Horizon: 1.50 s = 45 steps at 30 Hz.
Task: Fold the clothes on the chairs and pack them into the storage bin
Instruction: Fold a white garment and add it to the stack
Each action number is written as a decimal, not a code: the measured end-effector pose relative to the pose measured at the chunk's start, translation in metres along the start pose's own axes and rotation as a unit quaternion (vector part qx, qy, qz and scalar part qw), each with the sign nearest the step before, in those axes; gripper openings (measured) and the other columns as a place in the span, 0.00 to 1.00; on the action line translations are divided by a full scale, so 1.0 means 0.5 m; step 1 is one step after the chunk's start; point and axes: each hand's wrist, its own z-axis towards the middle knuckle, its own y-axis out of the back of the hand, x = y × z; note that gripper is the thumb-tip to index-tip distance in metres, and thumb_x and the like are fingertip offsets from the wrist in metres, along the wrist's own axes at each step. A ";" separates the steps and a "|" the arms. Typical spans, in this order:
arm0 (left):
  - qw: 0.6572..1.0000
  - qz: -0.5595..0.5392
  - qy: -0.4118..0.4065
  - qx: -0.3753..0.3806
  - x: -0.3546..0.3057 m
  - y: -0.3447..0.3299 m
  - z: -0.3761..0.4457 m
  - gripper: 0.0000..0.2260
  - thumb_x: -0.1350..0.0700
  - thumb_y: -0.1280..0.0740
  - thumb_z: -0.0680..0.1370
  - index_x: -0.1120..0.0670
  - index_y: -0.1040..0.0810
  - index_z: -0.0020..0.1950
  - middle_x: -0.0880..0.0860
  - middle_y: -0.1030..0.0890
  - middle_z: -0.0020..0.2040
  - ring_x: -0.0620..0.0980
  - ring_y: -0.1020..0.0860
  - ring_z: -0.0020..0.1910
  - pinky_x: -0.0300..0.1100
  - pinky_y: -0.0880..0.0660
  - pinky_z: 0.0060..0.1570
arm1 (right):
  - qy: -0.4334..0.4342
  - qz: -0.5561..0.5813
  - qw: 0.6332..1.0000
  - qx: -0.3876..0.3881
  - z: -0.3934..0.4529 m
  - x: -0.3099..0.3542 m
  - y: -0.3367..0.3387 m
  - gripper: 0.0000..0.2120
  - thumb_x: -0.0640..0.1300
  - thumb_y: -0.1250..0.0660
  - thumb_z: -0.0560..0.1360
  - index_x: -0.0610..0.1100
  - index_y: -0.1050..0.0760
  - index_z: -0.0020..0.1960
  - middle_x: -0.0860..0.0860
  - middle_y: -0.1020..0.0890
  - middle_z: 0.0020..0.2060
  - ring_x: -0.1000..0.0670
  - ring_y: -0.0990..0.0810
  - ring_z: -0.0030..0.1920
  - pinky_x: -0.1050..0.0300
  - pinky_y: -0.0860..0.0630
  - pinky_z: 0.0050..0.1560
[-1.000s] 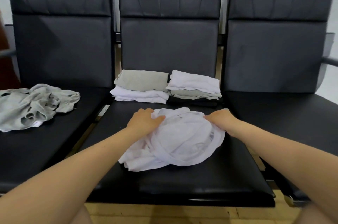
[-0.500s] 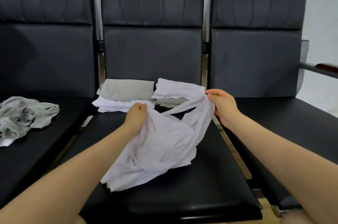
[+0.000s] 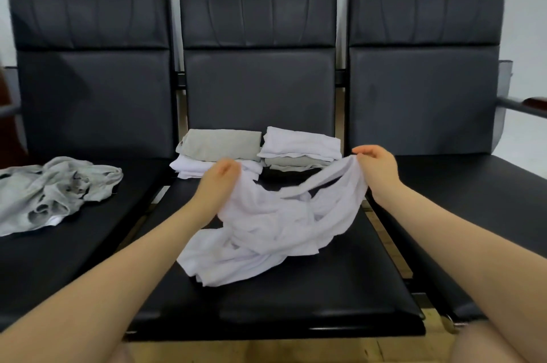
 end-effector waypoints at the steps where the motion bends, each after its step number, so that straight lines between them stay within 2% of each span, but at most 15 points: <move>1: 0.996 0.061 -0.022 0.063 0.003 -0.009 -0.018 0.11 0.58 0.44 0.80 0.58 0.26 0.41 0.48 0.27 0.38 0.47 0.31 0.40 0.39 0.35 0.35 | -0.030 -0.009 0.999 0.015 0.000 -0.008 -0.004 0.11 0.35 0.41 0.77 0.44 0.22 0.52 0.45 0.21 0.53 0.45 0.23 0.53 0.54 0.26 0.50; 3: 0.975 0.119 -0.039 0.186 0.019 -0.024 -0.046 0.11 0.56 0.41 0.79 0.54 0.20 0.46 0.40 0.23 0.40 0.36 0.27 0.37 0.37 0.32 0.35 | -0.104 -0.027 0.993 0.042 -0.002 -0.016 -0.014 0.12 0.38 0.38 0.78 0.38 0.23 0.59 0.40 0.22 0.58 0.41 0.23 0.57 0.53 0.28 0.53; 5: 0.941 0.191 -0.068 0.272 0.026 -0.047 -0.070 0.10 0.53 0.40 0.79 0.51 0.19 0.48 0.39 0.21 0.44 0.36 0.25 0.43 0.36 0.27 0.42 | -0.163 -0.083 0.979 0.091 -0.014 -0.021 -0.020 0.21 0.50 0.31 0.75 0.36 0.25 0.60 0.40 0.20 0.55 0.41 0.21 0.56 0.54 0.27 0.51; 8: 0.897 0.294 -0.152 0.293 0.028 -0.090 -0.073 0.10 0.52 0.41 0.78 0.55 0.24 0.43 0.55 0.23 0.43 0.48 0.27 0.43 0.44 0.29 0.49 | -0.147 -0.362 0.891 0.233 -0.036 -0.024 -0.025 0.23 0.59 0.29 0.71 0.40 0.27 0.50 0.47 0.21 0.44 0.48 0.22 0.45 0.58 0.27 0.41; 10: 0.896 0.288 -0.158 0.298 0.029 -0.116 -0.064 0.08 0.55 0.42 0.78 0.53 0.31 0.39 0.53 0.29 0.38 0.49 0.31 0.40 0.42 0.33 0.43 | -0.110 -0.478 0.832 0.261 -0.034 -0.024 -0.039 0.17 0.56 0.30 0.72 0.41 0.25 0.48 0.48 0.24 0.41 0.50 0.25 0.41 0.62 0.31 0.35; 11: 0.894 0.291 -0.159 0.302 0.030 -0.129 -0.058 0.10 0.55 0.43 0.78 0.53 0.32 0.37 0.51 0.30 0.36 0.49 0.31 0.40 0.41 0.34 0.41 | -0.091 -0.487 0.830 0.256 -0.029 -0.023 -0.042 0.14 0.54 0.31 0.74 0.41 0.24 0.46 0.48 0.25 0.38 0.51 0.26 0.38 0.62 0.33 0.33; 14: 0.882 0.341 -0.139 0.294 0.031 -0.154 -0.031 0.12 0.53 0.45 0.80 0.56 0.27 0.41 0.52 0.24 0.44 0.52 0.25 0.47 0.44 0.31 0.48 | -0.014 -0.352 0.912 0.209 -0.009 -0.012 -0.040 0.12 0.47 0.36 0.78 0.42 0.27 0.39 0.48 0.31 0.30 0.51 0.32 0.33 0.59 0.35 0.34; 17: 0.867 0.409 -0.132 0.251 0.046 -0.158 0.011 0.13 0.50 0.46 0.81 0.53 0.24 0.52 0.52 0.23 0.57 0.54 0.26 0.57 0.46 0.31 0.55 | 0.044 -0.108 0.986 0.119 -0.017 0.020 -0.027 0.08 0.44 0.36 0.79 0.41 0.25 0.43 0.50 0.25 0.36 0.54 0.28 0.37 0.63 0.34 0.37; 21: 0.867 0.463 -0.100 0.152 0.091 -0.148 0.070 0.18 0.47 0.48 0.82 0.50 0.28 0.67 0.51 0.27 0.67 0.55 0.27 0.63 0.49 0.32 0.61 | 0.055 -0.018 0.993 0.108 -0.032 0.050 -0.037 0.07 0.43 0.36 0.78 0.42 0.21 0.47 0.50 0.20 0.45 0.53 0.23 0.47 0.63 0.28 0.45; 26: 0.878 0.464 -0.058 0.097 0.118 -0.118 0.101 0.18 0.46 0.47 0.81 0.51 0.28 0.66 0.52 0.26 0.65 0.57 0.27 0.61 0.49 0.33 0.58 | 0.071 -0.020 0.981 0.179 -0.061 0.049 -0.043 0.04 0.40 0.35 0.78 0.44 0.21 0.46 0.49 0.19 0.45 0.53 0.22 0.47 0.65 0.26 0.47; 31: 0.953 0.296 0.020 0.060 0.118 -0.092 0.107 0.16 0.49 0.42 0.78 0.53 0.26 0.63 0.55 0.24 0.61 0.58 0.26 0.59 0.48 0.29 0.57 | 0.111 -0.051 0.979 0.165 -0.072 0.045 -0.037 0.08 0.39 0.37 0.78 0.49 0.21 0.48 0.52 0.23 0.38 0.54 0.25 0.42 0.66 0.28 0.44; 36: 0.973 0.216 0.070 0.043 0.121 -0.074 0.104 0.22 0.49 0.44 0.80 0.57 0.36 0.72 0.60 0.29 0.67 0.62 0.31 0.65 0.53 0.32 0.62 | 0.143 0.052 0.986 0.070 -0.063 0.057 -0.024 0.10 0.39 0.38 0.78 0.51 0.21 0.49 0.37 0.21 0.48 0.36 0.22 0.51 0.41 0.23 0.55; 39: 0.997 0.062 0.025 -0.028 0.081 -0.067 0.100 0.14 0.52 0.45 0.81 0.59 0.29 0.60 0.56 0.24 0.55 0.57 0.26 0.54 0.47 0.30 0.48 | 0.153 0.023 0.984 0.086 -0.069 0.058 -0.028 0.10 0.38 0.39 0.78 0.50 0.21 0.48 0.38 0.21 0.47 0.45 0.24 0.44 0.55 0.24 0.48; 42: 0.985 -0.148 0.029 -0.085 0.018 -0.050 0.089 0.06 0.54 0.44 0.81 0.56 0.33 0.47 0.49 0.28 0.41 0.51 0.29 0.45 0.40 0.32 0.40 | 0.121 0.018 0.982 0.144 -0.082 0.050 -0.034 0.10 0.38 0.37 0.78 0.50 0.21 0.47 0.49 0.22 0.39 0.52 0.25 0.43 0.61 0.28 0.47; 45: 0.926 -0.370 0.045 -0.056 -0.015 -0.018 0.077 0.04 0.56 0.44 0.82 0.52 0.34 0.57 0.51 0.20 0.50 0.52 0.21 0.47 0.43 0.23 0.50 | 0.048 -0.018 0.972 0.231 -0.098 0.033 -0.050 0.07 0.38 0.35 0.77 0.46 0.19 0.49 0.54 0.19 0.46 0.51 0.21 0.51 0.58 0.26 0.55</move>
